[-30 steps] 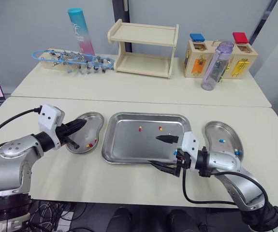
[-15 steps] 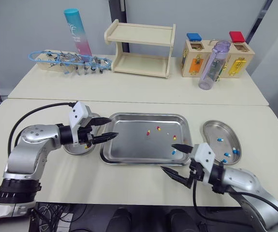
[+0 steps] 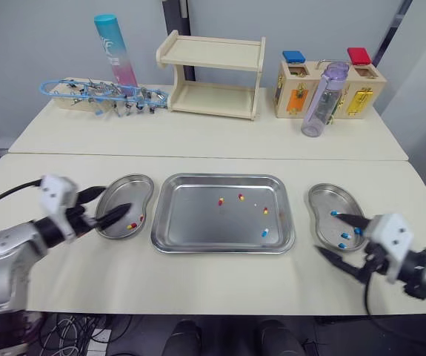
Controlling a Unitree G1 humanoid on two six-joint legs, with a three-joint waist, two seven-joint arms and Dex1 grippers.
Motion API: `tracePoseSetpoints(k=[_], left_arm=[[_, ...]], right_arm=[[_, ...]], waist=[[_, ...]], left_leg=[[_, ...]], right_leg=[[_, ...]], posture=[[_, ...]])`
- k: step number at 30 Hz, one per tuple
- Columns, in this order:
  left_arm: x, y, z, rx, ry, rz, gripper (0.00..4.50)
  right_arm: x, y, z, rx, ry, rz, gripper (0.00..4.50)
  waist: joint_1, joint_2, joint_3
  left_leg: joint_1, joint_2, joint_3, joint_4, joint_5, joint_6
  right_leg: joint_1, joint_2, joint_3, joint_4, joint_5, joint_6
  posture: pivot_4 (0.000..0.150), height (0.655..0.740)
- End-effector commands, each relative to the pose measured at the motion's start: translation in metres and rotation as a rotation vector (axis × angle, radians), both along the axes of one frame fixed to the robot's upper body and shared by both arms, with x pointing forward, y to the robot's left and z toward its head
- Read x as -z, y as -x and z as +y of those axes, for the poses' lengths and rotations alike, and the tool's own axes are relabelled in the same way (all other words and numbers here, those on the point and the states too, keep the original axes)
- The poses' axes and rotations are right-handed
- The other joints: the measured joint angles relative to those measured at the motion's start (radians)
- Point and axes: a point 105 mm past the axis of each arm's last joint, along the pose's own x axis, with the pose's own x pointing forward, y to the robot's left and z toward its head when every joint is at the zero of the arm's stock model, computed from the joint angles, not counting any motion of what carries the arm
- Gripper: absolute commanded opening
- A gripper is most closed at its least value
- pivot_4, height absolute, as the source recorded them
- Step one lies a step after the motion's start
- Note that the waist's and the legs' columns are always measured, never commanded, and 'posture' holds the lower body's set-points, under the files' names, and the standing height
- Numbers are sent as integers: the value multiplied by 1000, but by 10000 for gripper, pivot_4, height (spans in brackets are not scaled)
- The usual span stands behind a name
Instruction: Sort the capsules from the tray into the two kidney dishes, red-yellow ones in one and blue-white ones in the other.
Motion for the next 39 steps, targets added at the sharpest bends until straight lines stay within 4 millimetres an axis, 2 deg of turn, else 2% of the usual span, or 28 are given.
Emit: tracePoseSetpoints(k=[1, 3, 4, 6, 12, 17, 25, 28, 33, 37, 39], left_arm=[[-3, 26, 53, -191, -63, -19, 44293], [12, 50, 76, -271, -90, 38, 44293], [20, 60, 80, -278, -108, 70, 44293], [35, 78, 80, -262, -122, 137, 44293], [55, 98, 79, -283, -100, 189, 44293], [63, 104, 79, -306, -92, 204, 44293], [61, 99, 77, -312, -76, 181, 44293], [61, 98, 76, -302, -72, 179, 44293], [59, 95, 73, -293, -66, 172, 44293], [53, 91, 67, -265, -75, 154, 44293], [49, 90, 63, -244, -88, 151, 44293]], right_arm=[[-19, -6, -49, 60, 63, -48, 45000], [-18, -6, -76, 87, 118, -15, 45000], [-16, -4, -85, 88, 138, 6, 45000], [-8, 1, -100, 65, 193, 68, 45000], [5, 17, -127, -7, 306, 226, 45000], [5, 14, -130, -25, 317, 223, 45000], [9, 21, -126, -60, 342, 221, 45000], [7, 25, -113, -87, 306, 216, 45000], [6, 24, -55, -178, 185, 121, 45000], [7, 23, 19, -263, 21, 16, 45000], [8, 19, 42, -263, -47, -17, 45000]], waist=[[0, 0, 0], [-1, 0, 0], [-1, 0, 0], [-2, 0, 0], [12, 3, 2], [11, 3, 1], [11, 4, 2], [11, 4, 2], [11, 4, 2], [10, 2, 1], [11, 2, 1]], left_leg=[[0, 0, 0, 0, 0, 0], [0, -1, 1, -1, 0, 0], [0, -1, 1, -1, 0, 0], [0, 0, 2, -2, -1, 0], [0, 0, 2, -2, -1, 0], [1, 0, 2, -2, -1, 0], [1, 0, 2, -2, -1, 0], [1, 0, 2, -2, -1, 0], [1, 0, 2, -2, -1, 0], [1, 1, 1, -2, -1, 0], [1, 2, 1, -2, -1, 0]], right_leg=[[0, 0, 0, -1, 0, 0], [1, -1, 1, -3, 0, 0], [1, -1, 1, -4, 0, 0], [0, -1, 1, -5, 0, 0], [1, -1, 1, -5, 0, 0], [2, -1, 1, -5, 0, 0], [2, -1, 1, -5, 0, 0], [2, -1, 1, -5, 0, 0], [3, -1, 1, -5, 0, 0], [3, 0, 0, -5, 0, 0], [3, 0, 0, -5, 0, 0]], posture=[[1500, 7400], [1500, 7400], [1500, 7400], [1500, 7400], [1500, 7400], [1500, 7400], [1500, 7400], [1500, 7400], [1500, 7400], [1500, 7400], [1500, 7400]])
